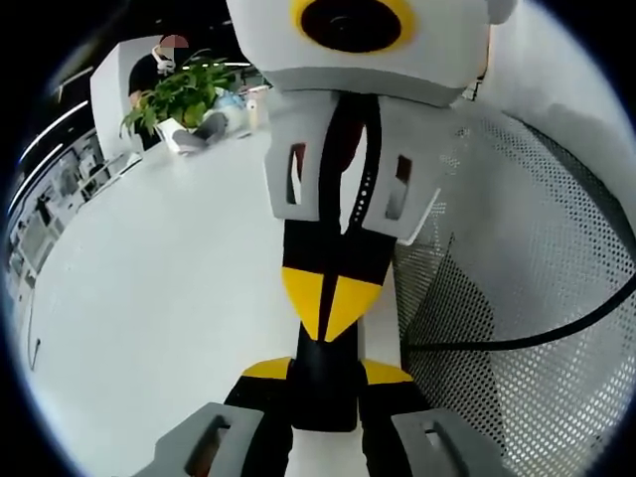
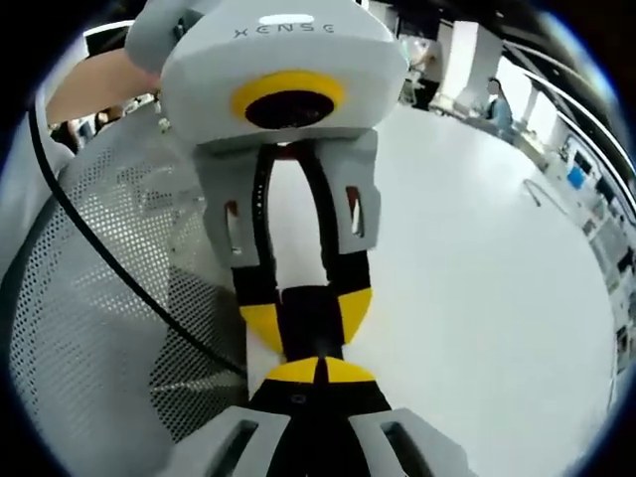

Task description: Press the specified remote control buttons in sequence, fully releasing each button before pressing the next.

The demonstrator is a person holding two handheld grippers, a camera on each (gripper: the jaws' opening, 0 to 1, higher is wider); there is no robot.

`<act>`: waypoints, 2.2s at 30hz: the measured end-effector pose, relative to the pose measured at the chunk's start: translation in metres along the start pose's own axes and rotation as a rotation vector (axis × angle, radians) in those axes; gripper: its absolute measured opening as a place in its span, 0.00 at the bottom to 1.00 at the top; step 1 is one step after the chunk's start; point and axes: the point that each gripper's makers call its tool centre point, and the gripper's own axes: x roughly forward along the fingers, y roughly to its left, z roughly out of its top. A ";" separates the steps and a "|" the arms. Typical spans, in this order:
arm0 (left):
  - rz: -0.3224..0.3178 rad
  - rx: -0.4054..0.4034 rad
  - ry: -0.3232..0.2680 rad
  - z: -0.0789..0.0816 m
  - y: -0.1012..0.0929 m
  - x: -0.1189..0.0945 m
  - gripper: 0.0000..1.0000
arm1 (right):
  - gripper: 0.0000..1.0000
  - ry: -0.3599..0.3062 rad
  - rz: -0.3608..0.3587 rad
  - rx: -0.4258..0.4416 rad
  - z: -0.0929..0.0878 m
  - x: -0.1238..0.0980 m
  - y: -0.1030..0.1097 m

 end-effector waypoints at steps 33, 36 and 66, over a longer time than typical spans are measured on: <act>0.010 -0.017 -0.022 0.001 -0.001 0.000 0.24 | 0.00 -0.037 -0.006 0.195 -0.051 -0.035 -0.008; 0.010 -0.020 -0.023 0.001 -0.002 0.000 0.24 | 0.00 -0.032 -0.015 0.210 -0.056 -0.039 -0.008; 0.000 -0.008 -0.009 0.002 -0.003 0.001 0.23 | 0.00 0.096 -0.072 -0.004 -0.075 -0.048 -0.008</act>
